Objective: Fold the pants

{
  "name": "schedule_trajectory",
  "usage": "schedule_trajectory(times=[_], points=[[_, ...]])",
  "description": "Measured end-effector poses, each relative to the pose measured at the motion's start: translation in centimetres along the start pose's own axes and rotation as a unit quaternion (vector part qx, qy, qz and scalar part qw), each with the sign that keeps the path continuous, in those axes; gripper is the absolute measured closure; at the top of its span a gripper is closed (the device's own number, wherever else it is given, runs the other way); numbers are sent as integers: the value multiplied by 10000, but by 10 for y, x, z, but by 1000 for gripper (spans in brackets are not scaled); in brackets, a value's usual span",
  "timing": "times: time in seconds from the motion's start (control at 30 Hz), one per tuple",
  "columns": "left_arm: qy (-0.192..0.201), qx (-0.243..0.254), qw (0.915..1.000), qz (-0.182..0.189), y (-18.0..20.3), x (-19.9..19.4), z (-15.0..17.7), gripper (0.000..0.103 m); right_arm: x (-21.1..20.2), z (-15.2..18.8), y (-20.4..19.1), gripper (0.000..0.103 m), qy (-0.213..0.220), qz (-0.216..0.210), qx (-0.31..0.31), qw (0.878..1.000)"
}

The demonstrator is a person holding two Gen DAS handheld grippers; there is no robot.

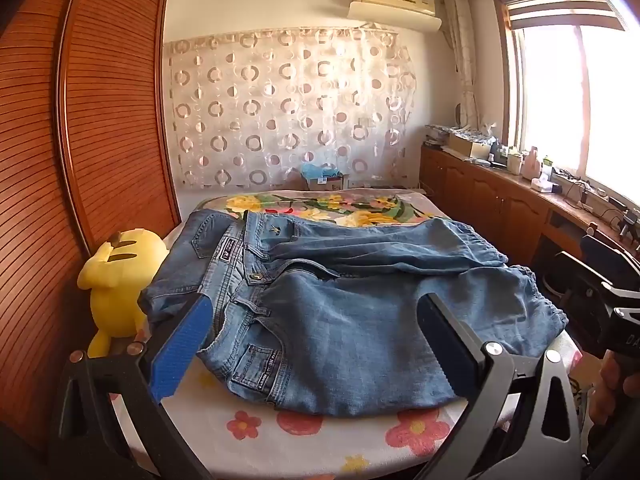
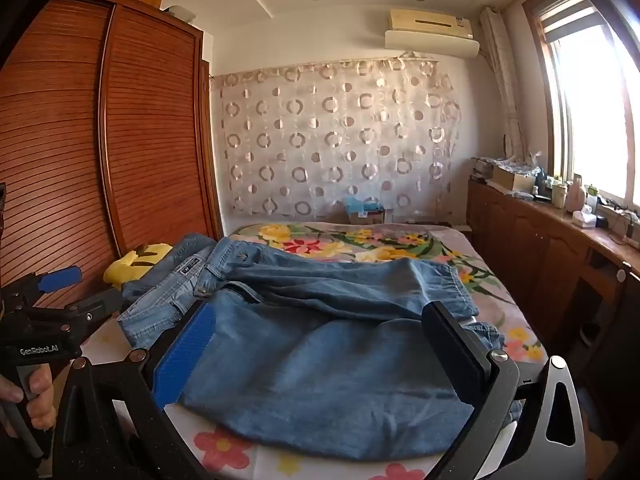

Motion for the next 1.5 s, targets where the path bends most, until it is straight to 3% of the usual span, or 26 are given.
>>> schedule_trajectory(times=[1.5], points=[[-71,31,10000,-2,2,2,2,1,1,1,0,0,-24,-5,74,10000]])
Point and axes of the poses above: each gripper's, at about its wrist camera, not at the fingertips, and x roughly the way its jaws point, y to its right, z to its underside, the point moved 1 cm from there along x, roughly the way its jaws point, and after that the axes turned 12 degrees about z, right-handed, at the moved point
